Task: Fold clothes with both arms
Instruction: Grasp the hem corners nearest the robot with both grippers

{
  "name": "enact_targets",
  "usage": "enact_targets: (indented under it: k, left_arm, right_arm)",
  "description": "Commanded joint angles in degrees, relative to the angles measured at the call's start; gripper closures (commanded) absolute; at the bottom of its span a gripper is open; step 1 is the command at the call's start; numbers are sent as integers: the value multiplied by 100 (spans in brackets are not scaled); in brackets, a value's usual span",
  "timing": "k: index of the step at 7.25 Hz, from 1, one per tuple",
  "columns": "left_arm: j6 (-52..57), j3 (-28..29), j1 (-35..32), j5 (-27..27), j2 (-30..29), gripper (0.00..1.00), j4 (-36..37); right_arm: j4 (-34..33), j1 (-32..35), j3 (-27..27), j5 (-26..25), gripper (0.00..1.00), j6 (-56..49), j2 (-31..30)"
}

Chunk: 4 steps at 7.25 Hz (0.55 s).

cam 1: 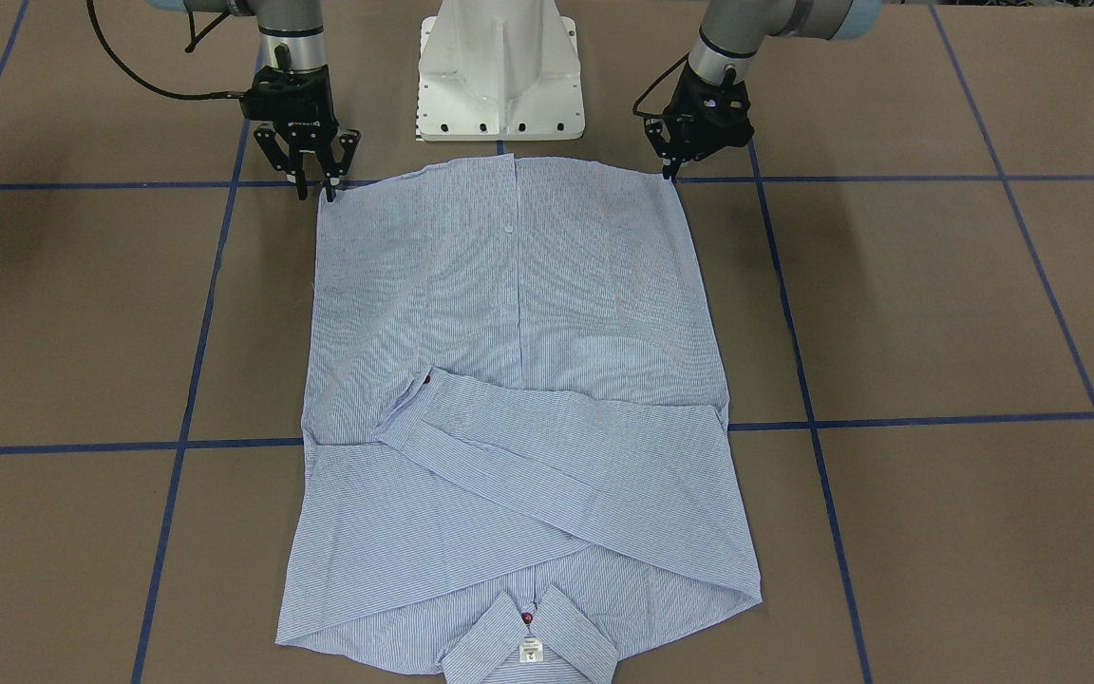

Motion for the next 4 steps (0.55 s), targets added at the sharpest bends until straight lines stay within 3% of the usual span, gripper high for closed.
enact_targets:
  k: [1,4]
  left_arm:
    - [3,-5,0,-28,-2,100,0]
    - [3,-5,0,-28,-2,100,-9]
  right_arm:
    - [3,-64,-28,-33,60,116,16]
    - [3,-205,-37,-130,64,222,16]
